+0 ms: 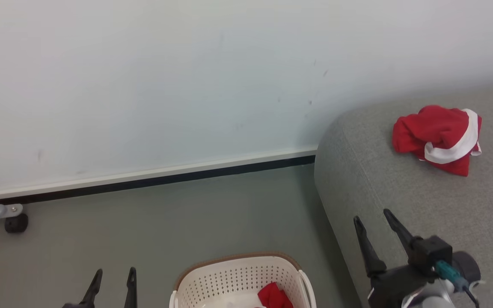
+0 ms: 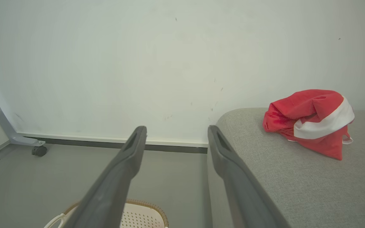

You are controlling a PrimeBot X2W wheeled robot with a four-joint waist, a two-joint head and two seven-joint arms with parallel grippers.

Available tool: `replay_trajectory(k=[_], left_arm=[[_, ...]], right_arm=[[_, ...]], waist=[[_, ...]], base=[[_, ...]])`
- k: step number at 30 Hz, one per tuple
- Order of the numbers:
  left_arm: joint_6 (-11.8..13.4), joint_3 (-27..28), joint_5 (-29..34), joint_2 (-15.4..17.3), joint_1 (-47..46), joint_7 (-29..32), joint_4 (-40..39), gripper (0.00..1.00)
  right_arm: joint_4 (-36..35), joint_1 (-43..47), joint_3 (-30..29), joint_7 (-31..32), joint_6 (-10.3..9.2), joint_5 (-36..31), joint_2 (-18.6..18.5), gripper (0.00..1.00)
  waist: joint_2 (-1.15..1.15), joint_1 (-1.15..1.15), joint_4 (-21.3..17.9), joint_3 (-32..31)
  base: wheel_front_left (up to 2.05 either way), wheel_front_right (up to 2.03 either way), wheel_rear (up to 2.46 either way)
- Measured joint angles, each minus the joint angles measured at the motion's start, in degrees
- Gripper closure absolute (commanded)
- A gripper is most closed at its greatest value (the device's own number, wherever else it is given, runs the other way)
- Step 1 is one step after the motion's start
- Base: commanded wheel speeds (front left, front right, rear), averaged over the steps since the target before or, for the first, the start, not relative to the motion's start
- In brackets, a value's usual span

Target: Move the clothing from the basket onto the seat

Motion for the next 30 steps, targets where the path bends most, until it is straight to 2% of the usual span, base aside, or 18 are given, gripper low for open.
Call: replay_trajectory(k=[7,12,30], left_arm=[[0.1,3.2,0.2,0.0,5.3,0.0,-3.6,0.00],[0.5,5.1,0.6,0.0,7.8,0.0,-5.6,0.00],[0.5,8.5,3.3,-1.5,9.3,0.0,-9.6,0.00]], right_arm=[[-6.5,7.6,-1.4,0.0,-1.77,-0.2,-0.3,0.00],[-9.7,10.9,-2.7,0.0,-2.27,-0.7,-0.8,0.00],[-15.9,13.5,-6.2,0.0,-2.83,-2.3,-0.8,0.00]], waist=[[0.00,0.00,0.7,-1.9],[0.01,0.01,0.4,-2.0],[0.01,0.01,-0.4,-0.9]], base=[[0.00,0.00,0.00],[0.00,0.00,0.00],[0.00,0.00,0.00]])
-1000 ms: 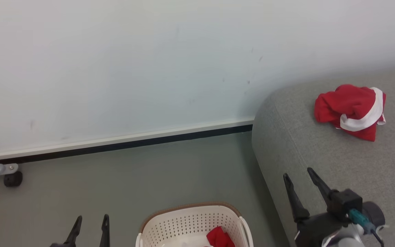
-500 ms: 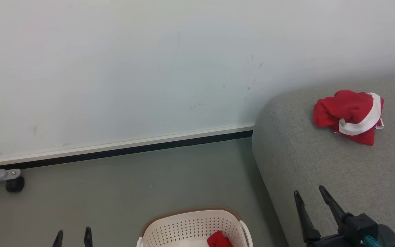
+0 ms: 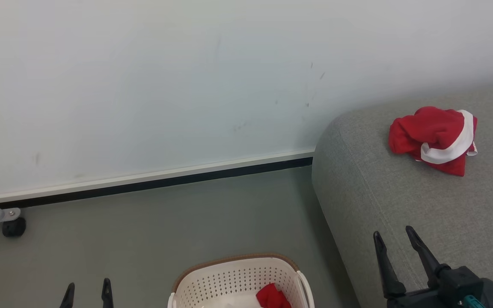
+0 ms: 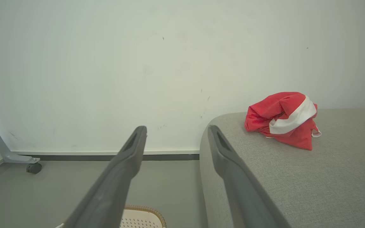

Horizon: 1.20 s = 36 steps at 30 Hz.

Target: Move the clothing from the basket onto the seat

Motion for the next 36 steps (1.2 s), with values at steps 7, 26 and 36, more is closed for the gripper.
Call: replay_trajectory(k=[7,26,36], left_arm=[[0.0,0.5,0.6,-0.4,0.0,0.0,-0.8,0.00],[-0.6,-1.0,3.4,-0.1,-2.8,0.0,-2.2,0.00],[-3.0,-7.1,6.4,-0.6,-10.2,2.0,1.5,0.00]], right_arm=[[-1.2,0.3,-0.8,0.0,-0.41,-0.6,0.2,0.00],[-5.2,0.5,-3.7,0.0,-0.43,-1.5,0.4,0.00],[-7.3,-2.7,-6.7,0.0,-0.48,-2.0,0.2,0.00]], waist=[[0.00,0.00,0.0,0.5],[0.00,0.01,0.0,6.4],[0.02,0.02,-0.6,12.5]], base=[[0.00,0.00,0.00],[0.00,0.00,0.00],[0.00,0.00,0.00]])
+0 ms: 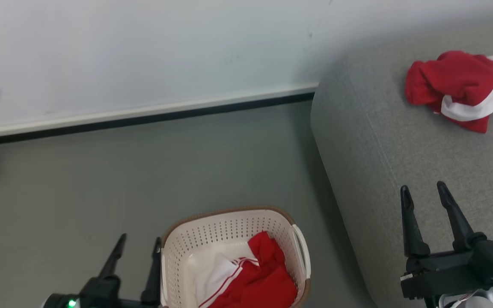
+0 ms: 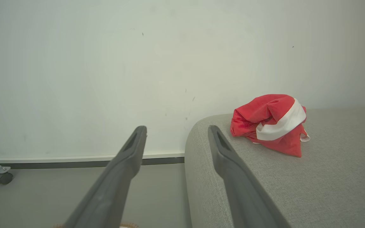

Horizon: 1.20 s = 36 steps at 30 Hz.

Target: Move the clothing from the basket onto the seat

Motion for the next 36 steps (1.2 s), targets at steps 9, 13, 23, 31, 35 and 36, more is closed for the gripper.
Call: replay_trajectory(k=[9,13,23,31,35,36], left_arm=[[-3.2,-7.3,4.0,-1.5,-6.8,3.9,7.2,0.00],[-4.2,-9.7,5.6,-1.7,-9.6,5.7,11.0,0.00],[-6.4,-13.1,9.3,-2.2,-17.0,9.2,19.0,0.00],[-7.7,-15.3,12.1,-2.0,-22.1,10.8,23.8,0.00],[-7.7,-15.7,12.9,-1.9,-25.0,11.3,25.5,0.00],[-8.1,-15.8,13.2,-1.8,-25.6,11.5,26.0,0.00]], right_arm=[[-2.2,-4.0,-0.5,0.0,0.00,-1.2,0.2,0.00],[-3.1,-6.1,-0.2,0.0,-0.01,-1.6,0.6,0.00],[-4.8,-10.7,0.7,0.0,0.00,-2.6,1.9,0.00],[-6.2,-12.0,1.5,0.0,0.00,-3.0,2.8,0.00],[-6.8,-13.2,1.4,0.0,0.01,-3.0,2.9,0.00],[-7.0,-13.6,1.4,0.0,0.01,-3.1,3.0,0.00]], waist=[[0.00,0.00,-1.2,6.5],[0.00,0.00,-2.1,9.4],[-0.01,0.00,-4.9,16.8],[-0.01,-0.01,-7.1,22.8],[0.00,0.00,-8.0,25.8],[0.00,-0.01,-8.3,26.6]], base=[[0.00,0.00,0.00],[0.00,0.00,0.00],[0.00,0.00,0.00],[0.00,0.00,0.00],[0.00,0.00,0.00],[0.00,0.00,0.00]])
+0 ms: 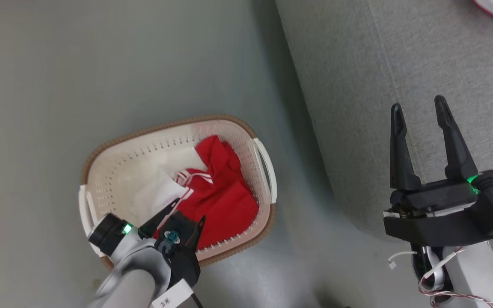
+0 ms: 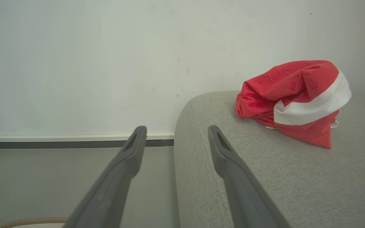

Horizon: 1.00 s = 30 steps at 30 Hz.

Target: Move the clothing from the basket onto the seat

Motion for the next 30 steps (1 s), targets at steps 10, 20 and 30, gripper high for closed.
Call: replay_trajectory(k=[10,20,30], left_arm=[[-0.6,-1.7,2.7,0.6,-7.3,1.7,4.5,0.00],[-1.6,-1.8,4.7,2.0,-14.7,2.8,6.9,0.00],[-2.1,-2.9,5.9,2.5,-20.1,3.2,10.1,0.00]], right_arm=[[-2.4,-1.5,-1.1,0.0,-0.01,-0.8,0.5,0.00],[-4.9,-4.2,-1.9,0.0,0.00,-1.3,2.1,0.00],[-5.3,-7.0,-2.6,0.0,0.00,-2.0,3.7,0.00]], waist=[[-0.01,0.00,-1.4,7.7],[-0.01,0.00,-1.9,15.4],[0.00,0.00,-2.2,22.5]], base=[[0.00,0.00,0.00],[0.00,0.00,0.00],[0.00,0.00,0.00]])
